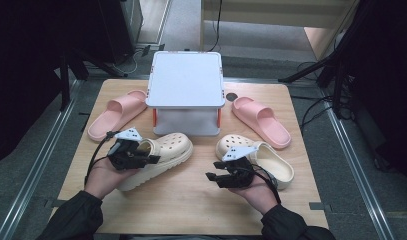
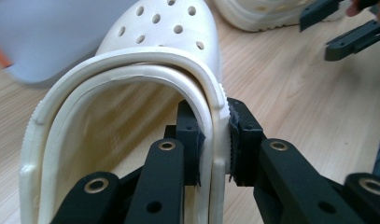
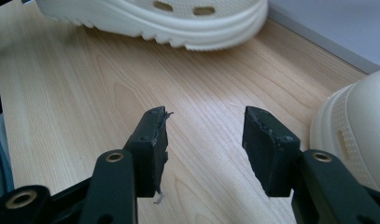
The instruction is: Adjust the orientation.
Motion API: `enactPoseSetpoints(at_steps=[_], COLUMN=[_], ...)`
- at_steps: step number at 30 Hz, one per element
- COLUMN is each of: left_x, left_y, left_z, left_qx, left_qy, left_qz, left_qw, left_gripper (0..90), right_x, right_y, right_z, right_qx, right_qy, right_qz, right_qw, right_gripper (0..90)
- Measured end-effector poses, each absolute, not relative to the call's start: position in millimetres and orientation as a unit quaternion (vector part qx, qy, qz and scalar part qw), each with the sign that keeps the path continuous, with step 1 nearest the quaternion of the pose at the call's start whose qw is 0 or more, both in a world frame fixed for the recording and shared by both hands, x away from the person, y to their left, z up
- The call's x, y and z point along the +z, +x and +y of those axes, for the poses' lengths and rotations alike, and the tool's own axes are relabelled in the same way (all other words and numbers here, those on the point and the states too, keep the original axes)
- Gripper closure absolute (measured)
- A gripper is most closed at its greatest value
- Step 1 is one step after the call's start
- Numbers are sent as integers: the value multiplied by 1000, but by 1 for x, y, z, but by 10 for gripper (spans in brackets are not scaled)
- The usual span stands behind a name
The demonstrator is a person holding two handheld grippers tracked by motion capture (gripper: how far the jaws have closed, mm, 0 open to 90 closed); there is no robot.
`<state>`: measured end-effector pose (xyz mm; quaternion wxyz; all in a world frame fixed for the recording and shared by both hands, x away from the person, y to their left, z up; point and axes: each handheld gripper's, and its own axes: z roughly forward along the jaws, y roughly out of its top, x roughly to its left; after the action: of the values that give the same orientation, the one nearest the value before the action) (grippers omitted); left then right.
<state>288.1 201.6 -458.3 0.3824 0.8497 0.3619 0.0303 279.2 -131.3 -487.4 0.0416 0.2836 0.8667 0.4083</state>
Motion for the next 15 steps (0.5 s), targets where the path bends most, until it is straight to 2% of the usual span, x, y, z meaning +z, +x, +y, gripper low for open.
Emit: enactPoseSetpoints(at_steps=[8,15], left_x=[-464,-471], left_y=[288,287], left_z=[171,169], left_qx=[21,-1], left_qy=[866,866], left_qz=[330,327], left_qw=[375,378], left_gripper=[767,742], right_x=[-486,-487], right_y=[276,276], right_z=[-131,-126], right_qx=[417,421], right_qy=[287,282], right_qz=[860,860], right_qw=[59,57], right_gripper=[502,507])
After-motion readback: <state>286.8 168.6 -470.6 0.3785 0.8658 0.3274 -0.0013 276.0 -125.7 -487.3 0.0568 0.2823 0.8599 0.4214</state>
